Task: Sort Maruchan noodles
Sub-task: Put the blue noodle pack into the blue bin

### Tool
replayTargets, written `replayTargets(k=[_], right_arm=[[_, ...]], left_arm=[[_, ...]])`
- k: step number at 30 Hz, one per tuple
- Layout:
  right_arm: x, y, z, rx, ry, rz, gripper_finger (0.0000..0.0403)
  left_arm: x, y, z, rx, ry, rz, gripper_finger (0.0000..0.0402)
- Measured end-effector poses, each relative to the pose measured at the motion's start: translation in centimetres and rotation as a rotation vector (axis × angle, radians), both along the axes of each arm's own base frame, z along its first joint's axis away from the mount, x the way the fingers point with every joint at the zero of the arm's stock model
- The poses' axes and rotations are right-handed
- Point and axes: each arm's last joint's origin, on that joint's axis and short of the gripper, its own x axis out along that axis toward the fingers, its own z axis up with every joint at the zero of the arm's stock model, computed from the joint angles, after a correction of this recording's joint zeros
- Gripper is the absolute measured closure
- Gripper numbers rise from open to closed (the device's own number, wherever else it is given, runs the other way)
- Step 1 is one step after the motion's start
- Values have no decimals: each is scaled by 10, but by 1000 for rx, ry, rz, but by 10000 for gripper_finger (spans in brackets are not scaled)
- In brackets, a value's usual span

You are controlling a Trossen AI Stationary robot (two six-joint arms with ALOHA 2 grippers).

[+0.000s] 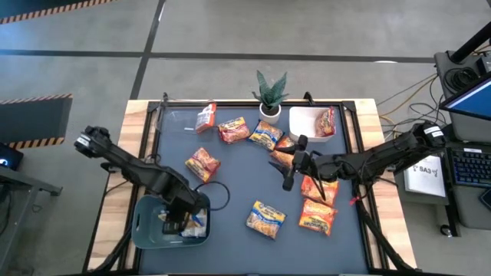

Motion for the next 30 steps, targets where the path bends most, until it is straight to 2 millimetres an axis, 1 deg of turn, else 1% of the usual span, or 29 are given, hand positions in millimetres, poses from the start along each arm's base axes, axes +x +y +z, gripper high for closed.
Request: replayTargets(k=[4,12,16,22,25,30], right_arm=[[0,0,0,8,-5,-1,174],[1,-3,1,27,-21,-15,174],[1,-8,2,48,-33,-35,174],[2,-12,2,73,-46,-54,174],[2,-12,2,83,-51,-55,174],[2,-12,2,92,-55,-56,174]], left_arm=[[1,1,-21,2,7,4,292],[0,5,-50,48,69,-17,289],[5,2,-56,33,65,-83,289],[16,-4,-58,18,32,-196,288],[24,-7,-60,51,15,-207,288],[31,-8,-64,62,48,-227,280]])
